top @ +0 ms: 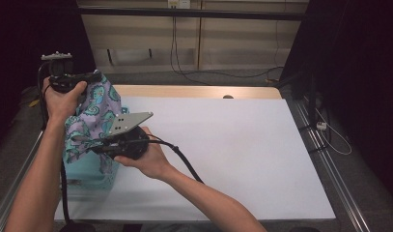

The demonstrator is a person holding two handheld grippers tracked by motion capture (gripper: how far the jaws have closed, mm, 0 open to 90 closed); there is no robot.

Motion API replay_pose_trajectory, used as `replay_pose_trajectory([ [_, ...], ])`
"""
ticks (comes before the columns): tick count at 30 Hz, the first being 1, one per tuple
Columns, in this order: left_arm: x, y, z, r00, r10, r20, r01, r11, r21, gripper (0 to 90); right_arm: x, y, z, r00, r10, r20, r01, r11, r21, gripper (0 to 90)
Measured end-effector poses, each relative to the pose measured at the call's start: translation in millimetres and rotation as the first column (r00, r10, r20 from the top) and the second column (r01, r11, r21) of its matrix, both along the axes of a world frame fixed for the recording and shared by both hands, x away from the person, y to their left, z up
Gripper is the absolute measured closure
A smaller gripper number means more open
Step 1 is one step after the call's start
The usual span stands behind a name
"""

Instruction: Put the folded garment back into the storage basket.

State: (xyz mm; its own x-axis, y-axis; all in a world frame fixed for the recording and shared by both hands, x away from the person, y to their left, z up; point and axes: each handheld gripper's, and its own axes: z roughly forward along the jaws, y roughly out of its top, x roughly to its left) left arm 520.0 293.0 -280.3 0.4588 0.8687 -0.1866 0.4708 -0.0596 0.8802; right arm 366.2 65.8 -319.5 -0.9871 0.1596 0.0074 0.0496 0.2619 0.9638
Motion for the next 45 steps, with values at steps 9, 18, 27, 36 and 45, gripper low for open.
replay_pose_trajectory([
  [9, 8.4, 10.6, -15.8, 0.9996, 0.004, -0.029, -0.004, 1.0000, 0.009, 82.6, 5.6, 7.3, -8.7, 0.9999, -0.005, -0.014, 0.005, 0.9998, -0.019, 81.9],
  [18, 19.9, 3.1, -28.5, 0.9987, -0.031, -0.040, 0.031, 0.9993, 0.018, 82.6, 14.1, 13.3, -16.5, 0.9994, -0.021, -0.026, 0.020, 0.9989, -0.042, 81.9],
  [27, 25.1, 4.8, -44.4, 0.9977, -0.035, -0.057, 0.036, 0.9989, 0.029, 82.5, 21.1, 23.2, -30.9, 0.9981, -0.033, -0.052, 0.030, 0.9975, -0.065, 81.9],
  [36, 23.9, 12.0, -59.9, 0.9964, -0.031, -0.079, 0.033, 0.9992, 0.025, 82.6, 21.1, 34.0, -44.5, 0.9971, -0.042, -0.063, 0.037, 0.9958, -0.084, 81.9],
  [45, 23.1, 14.6, -76.5, 0.9935, -0.035, -0.108, 0.038, 0.9991, 0.019, 82.5, 20.1, 42.9, -58.0, 0.9958, -0.044, -0.080, 0.036, 0.9942, -0.101, 81.8],
])
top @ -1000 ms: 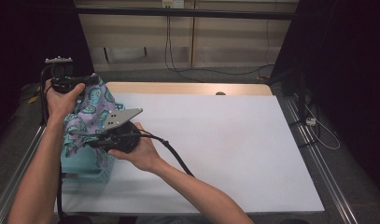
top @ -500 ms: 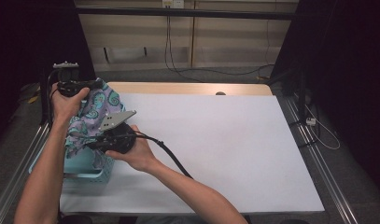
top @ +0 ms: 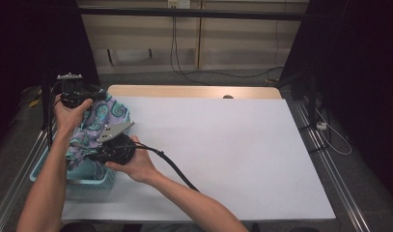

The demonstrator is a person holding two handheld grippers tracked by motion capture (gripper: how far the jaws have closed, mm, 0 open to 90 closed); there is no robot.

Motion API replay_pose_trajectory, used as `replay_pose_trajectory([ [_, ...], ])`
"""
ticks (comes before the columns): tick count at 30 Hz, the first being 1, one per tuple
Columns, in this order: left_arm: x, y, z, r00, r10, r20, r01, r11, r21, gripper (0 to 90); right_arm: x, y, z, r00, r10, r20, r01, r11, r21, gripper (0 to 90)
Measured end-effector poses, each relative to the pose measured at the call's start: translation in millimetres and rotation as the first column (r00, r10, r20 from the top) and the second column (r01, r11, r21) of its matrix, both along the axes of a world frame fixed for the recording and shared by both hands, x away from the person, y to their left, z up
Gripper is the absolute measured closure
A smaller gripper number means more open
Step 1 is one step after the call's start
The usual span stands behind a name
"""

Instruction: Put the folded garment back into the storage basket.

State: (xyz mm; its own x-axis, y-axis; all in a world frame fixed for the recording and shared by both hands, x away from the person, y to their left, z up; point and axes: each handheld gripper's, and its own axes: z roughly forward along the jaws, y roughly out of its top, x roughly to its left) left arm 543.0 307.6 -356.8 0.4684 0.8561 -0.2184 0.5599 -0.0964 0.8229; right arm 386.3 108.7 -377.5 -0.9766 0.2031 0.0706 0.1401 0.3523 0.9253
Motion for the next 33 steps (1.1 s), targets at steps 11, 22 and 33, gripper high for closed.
replay_pose_trajectory([
  [11, -6.5, 15.5, -12.8, 0.9998, 0.011, -0.019, -0.011, 0.9999, -0.006, 82.5, -2.1, 10.0, -10.1, 0.9998, 0.013, -0.014, -0.013, 0.9997, -0.020, 81.8],
  [22, -5.1, 24.8, -24.4, 0.9964, 0.069, -0.050, -0.066, 0.9966, 0.050, 82.4, 3.2, 16.2, -16.3, 0.9994, 0.018, -0.029, -0.019, 0.9995, -0.025, 81.7],
  [33, -6.8, 33.7, -31.8, 0.9916, 0.111, -0.067, -0.105, 0.9908, 0.085, 82.4, 4.5, 24.0, -20.9, 0.9992, 0.028, -0.030, -0.030, 0.9984, -0.048, 81.6],
])
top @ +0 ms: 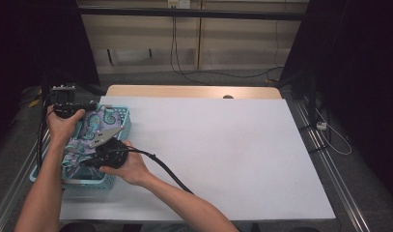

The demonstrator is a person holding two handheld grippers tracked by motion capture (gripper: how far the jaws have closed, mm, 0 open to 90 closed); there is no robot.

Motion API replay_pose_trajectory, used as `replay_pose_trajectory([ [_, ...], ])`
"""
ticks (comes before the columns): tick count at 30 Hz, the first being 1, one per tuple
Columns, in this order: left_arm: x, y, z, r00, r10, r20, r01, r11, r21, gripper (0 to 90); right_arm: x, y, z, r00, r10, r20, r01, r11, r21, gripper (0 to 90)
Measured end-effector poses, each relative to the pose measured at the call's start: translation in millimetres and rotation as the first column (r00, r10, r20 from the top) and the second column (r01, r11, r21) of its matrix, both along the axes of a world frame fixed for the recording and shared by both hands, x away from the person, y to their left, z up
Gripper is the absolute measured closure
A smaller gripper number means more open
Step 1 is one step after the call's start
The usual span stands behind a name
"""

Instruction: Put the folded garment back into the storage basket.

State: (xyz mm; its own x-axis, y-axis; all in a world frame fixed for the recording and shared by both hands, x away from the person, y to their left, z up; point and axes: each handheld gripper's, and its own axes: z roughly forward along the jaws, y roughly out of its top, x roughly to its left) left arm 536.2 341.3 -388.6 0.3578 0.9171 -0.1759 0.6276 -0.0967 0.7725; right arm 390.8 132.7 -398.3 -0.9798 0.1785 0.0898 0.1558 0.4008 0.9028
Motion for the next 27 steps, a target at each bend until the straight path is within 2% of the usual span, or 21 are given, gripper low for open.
replay_pose_trajectory([
  [12, -3.3, 14.0, -7.1, 0.9989, 0.039, -0.026, -0.039, 0.9992, 0.012, 82.3, 1.6, 7.8, -5.1, 0.9998, 0.015, -0.009, -0.015, 0.9998, -0.013, 81.5],
  [22, -0.9, 18.7, -14.2, 0.9984, 0.034, -0.046, -0.033, 0.9992, 0.022, 82.2, 4.2, 13.5, -4.8, 0.9996, 0.027, -0.008, -0.027, 0.9990, -0.035, 81.3],
  [27, -0.7, 17.8, -13.4, 0.9983, 0.030, -0.051, -0.029, 0.9991, 0.032, 82.1, 4.6, 14.5, -4.9, 0.9994, 0.033, -0.008, -0.033, 0.9984, -0.047, 80.8],
])
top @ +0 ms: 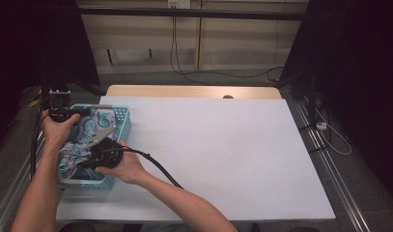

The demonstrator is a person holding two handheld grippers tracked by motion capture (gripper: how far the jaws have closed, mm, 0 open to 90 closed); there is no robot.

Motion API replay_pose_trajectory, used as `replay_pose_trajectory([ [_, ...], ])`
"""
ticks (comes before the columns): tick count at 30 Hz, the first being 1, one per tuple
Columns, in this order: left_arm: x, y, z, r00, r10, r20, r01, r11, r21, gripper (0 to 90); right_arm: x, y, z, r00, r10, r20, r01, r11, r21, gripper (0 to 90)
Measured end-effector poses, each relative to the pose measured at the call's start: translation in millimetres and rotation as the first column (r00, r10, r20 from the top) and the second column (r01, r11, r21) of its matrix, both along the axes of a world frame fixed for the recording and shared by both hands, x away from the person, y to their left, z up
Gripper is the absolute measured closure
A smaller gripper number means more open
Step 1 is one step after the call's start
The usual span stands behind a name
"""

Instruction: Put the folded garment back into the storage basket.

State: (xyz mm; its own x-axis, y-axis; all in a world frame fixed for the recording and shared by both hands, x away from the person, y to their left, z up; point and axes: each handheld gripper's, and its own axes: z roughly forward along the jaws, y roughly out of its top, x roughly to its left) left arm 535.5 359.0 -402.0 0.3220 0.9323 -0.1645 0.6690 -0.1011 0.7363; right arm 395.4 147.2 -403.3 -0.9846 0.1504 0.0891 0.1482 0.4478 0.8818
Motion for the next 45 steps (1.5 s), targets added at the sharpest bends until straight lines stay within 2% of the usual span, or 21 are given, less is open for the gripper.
replay_pose_trajectory([
  [2, 0.0, -0.6, 1.4, 1.0000, -0.002, 0.003, 0.002, 1.0000, -0.001, 81.1, -0.2, 1.0, 0.8, 0.9999, 0.005, 0.013, -0.005, 0.9999, -0.015, 79.9],
  [4, 0.1, 0.3, 3.8, 1.0000, -0.002, 0.002, 0.002, 1.0000, 0.002, 74.3, 0.1, 1.6, 1.1, 0.9999, 0.002, 0.012, -0.001, 0.9998, -0.021, 77.2],
  [6, -0.5, -0.8, 6.7, 1.0000, -0.001, -0.001, 0.001, 1.0000, 0.003, 66.1, 0.8, 2.6, 1.0, 1.0000, -0.004, 0.008, 0.005, 0.9997, -0.026, 70.4],
  [9, -3.2, -4.2, 14.0, 0.9997, 0.002, 0.025, -0.002, 1.0000, 0.005, 53.5, 1.1, 4.4, 0.7, 0.9999, -0.009, 0.012, 0.009, 0.9995, -0.029, 58.9],
  [11, -5.1, -7.6, 20.0, 0.9990, -0.013, 0.042, 0.012, 0.9998, 0.013, 46.5, 1.3, 4.8, 0.3, 0.9998, -0.011, 0.013, 0.012, 0.9994, -0.034, 53.5],
  [12, -6.5, -7.1, 22.7, 0.9984, -0.005, 0.057, 0.005, 0.9999, 0.010, 45.5, 1.5, 4.7, 0.1, 0.9999, -0.011, 0.012, 0.012, 0.9994, -0.034, 51.1],
  [14, -8.3, -5.0, 23.8, 0.9979, 0.010, 0.064, -0.009, 0.9998, -0.019, 40.9, 1.1, 4.3, 0.1, 0.9999, -0.008, 0.015, 0.009, 0.9994, -0.033, 47.9],
  [15, -8.4, -4.3, 23.4, 0.9977, 0.017, 0.065, -0.016, 0.9997, -0.018, 37.8, 0.5, 3.9, 0.9, 0.9999, -0.012, 0.012, 0.013, 0.9995, -0.030, 44.7],
  [17, -9.0, -3.8, 21.8, 0.9980, 0.024, 0.058, -0.023, 0.9995, -0.019, 31.5, -0.2, 2.0, 2.2, 0.9998, -0.011, 0.015, 0.011, 0.9995, -0.029, 42.3],
  [20, -9.9, -6.0, 21.5, 0.9980, 0.025, 0.058, -0.024, 0.9996, -0.015, 26.5, 0.4, -3.2, 2.2, 0.9997, -0.018, 0.016, 0.018, 0.9995, -0.025, 39.9],
  [23, -11.9, -8.9, 23.6, 0.9969, 0.024, 0.075, -0.022, 0.9995, -0.024, 22.2, 2.9, -10.5, 0.8, 0.9994, -0.034, 0.007, 0.034, 0.9993, -0.015, 37.6],
  [28, -18.0, -13.2, 29.0, 0.9942, 0.030, 0.103, -0.029, 0.9995, -0.009, 12.8, 4.9, -24.5, 2.8, 0.9980, -0.063, 0.005, 0.063, 0.9979, 0.014, 32.6],
  [29, -19.6, -14.6, 30.5, 0.9937, 0.028, 0.108, -0.028, 0.9996, 0.006, 11.2, 5.2, -27.3, 3.7, 0.9978, -0.067, 0.005, 0.066, 0.9975, 0.023, 32.2],
  [33, -24.8, -15.8, 35.9, 0.9926, 0.013, 0.121, -0.013, 0.9999, 0.001, 7.6, 5.4, -37.4, 9.2, 0.9966, -0.082, 0.008, 0.082, 0.9960, 0.035, 28.0],
  [36, -31.2, -17.6, 39.3, 0.9901, 0.009, 0.140, -0.006, 0.9998, -0.020, 6.3, 4.8, -46.4, 12.4, 0.9959, -0.090, 0.014, 0.089, 0.9950, 0.046, 26.6],
  [39, -35.4, -17.8, 41.4, 0.9903, -0.002, 0.139, 0.004, 0.9999, -0.010, 6.3, 5.3, -56.1, 12.5, 0.9943, -0.106, 0.016, 0.105, 0.9934, 0.047, 24.7],
  [43, -42.7, -14.2, 42.0, 0.9895, 0.015, 0.144, -0.011, 0.9996, -0.027, 6.3, 6.7, -72.3, 9.7, 0.9890, -0.148, -0.005, 0.148, 0.9876, 0.053, 17.6],
  [45, -45.8, -15.3, 43.7, 0.9879, 0.013, 0.154, -0.011, 0.9998, -0.014, 6.2, 8.0, -79.5, 8.7, 0.9865, -0.164, -0.011, 0.164, 0.9848, 0.057, 15.8],
])
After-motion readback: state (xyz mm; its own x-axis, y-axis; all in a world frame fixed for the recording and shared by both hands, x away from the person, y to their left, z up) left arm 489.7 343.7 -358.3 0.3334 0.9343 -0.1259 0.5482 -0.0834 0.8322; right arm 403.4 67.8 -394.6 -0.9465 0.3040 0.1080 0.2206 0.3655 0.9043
